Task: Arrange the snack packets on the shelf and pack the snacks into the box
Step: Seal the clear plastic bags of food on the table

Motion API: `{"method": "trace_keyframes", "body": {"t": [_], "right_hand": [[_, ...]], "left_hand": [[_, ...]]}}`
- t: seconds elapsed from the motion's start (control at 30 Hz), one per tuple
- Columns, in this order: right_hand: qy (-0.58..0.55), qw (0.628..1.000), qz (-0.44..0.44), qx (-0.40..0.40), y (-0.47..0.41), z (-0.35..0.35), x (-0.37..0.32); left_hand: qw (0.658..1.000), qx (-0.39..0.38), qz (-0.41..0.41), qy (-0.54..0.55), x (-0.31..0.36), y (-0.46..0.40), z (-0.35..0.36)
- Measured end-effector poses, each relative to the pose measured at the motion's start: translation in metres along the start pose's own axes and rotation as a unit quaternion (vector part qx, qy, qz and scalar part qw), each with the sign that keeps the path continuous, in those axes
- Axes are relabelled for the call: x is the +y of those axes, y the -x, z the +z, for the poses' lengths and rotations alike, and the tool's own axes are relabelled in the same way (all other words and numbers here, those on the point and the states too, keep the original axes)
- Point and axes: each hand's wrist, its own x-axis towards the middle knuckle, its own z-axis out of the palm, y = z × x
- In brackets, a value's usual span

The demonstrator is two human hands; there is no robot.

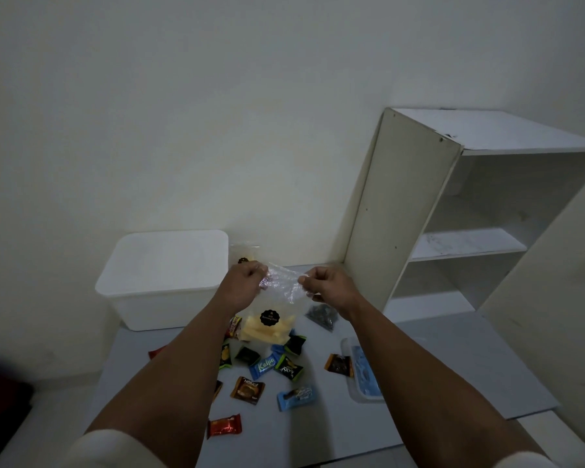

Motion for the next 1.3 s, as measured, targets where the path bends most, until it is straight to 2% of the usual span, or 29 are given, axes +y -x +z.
{"method": "trace_keyframes", "body": {"t": [0.23,0.3,0.4,0.47,0.53,0.6,0.63,0.7,0.77,0.87,1.03,1.17,1.3], "right_hand": [[-0.019,1.000,0.006,-0.009,0.003,-0.004,0.007],[-0.024,1.000,-0.004,-0.010,0.002,-0.001,0.008],[-0.017,1.000,-0.021,-0.004,-0.001,0.006,0.008],[-0.002,0.998,-0.042,0.040,-0.004,0.011,0.007],[0.016,0.995,-0.064,0.077,-0.005,0.016,0.006],[0.020,0.993,-0.083,0.087,-0.005,0.020,0.005],[0.019,0.992,-0.090,0.085,-0.005,0.023,0.005],[0.010,0.993,-0.099,0.069,-0.004,0.027,0.006],[-0.008,0.994,-0.099,0.048,-0.004,0.029,0.009],[-0.029,0.995,-0.087,0.034,-0.001,0.032,0.011],[-0.071,0.995,-0.064,0.021,0.005,0.032,0.009],[-0.061,0.998,-0.018,0.007,0.008,0.028,0.008],[-0.042,0.999,-0.001,0.008,0.009,0.025,0.009]], "left_hand": [[1.000,0.021,-0.013,-0.003,-0.022,-0.002,-0.004],[0.998,0.037,-0.005,-0.047,-0.026,-0.001,-0.001],[0.974,0.121,-0.038,-0.187,-0.020,0.002,0.004],[0.966,0.173,-0.071,-0.179,-0.012,0.003,0.008],[0.968,0.191,-0.079,-0.143,-0.008,0.002,0.014],[0.980,0.156,-0.103,-0.065,-0.002,0.000,0.019],[0.983,0.129,-0.126,0.021,0.001,0.000,0.022],[0.964,0.082,-0.175,0.181,0.009,-0.001,0.027],[0.949,0.057,-0.192,0.242,0.012,-0.002,0.030],[0.941,0.052,-0.187,0.277,0.013,-0.003,0.032],[0.958,0.033,-0.152,0.239,0.011,-0.002,0.032],[0.986,-0.048,-0.097,0.126,0.010,-0.001,0.029],[0.992,-0.111,-0.057,0.029,0.016,-0.001,0.025]]}}
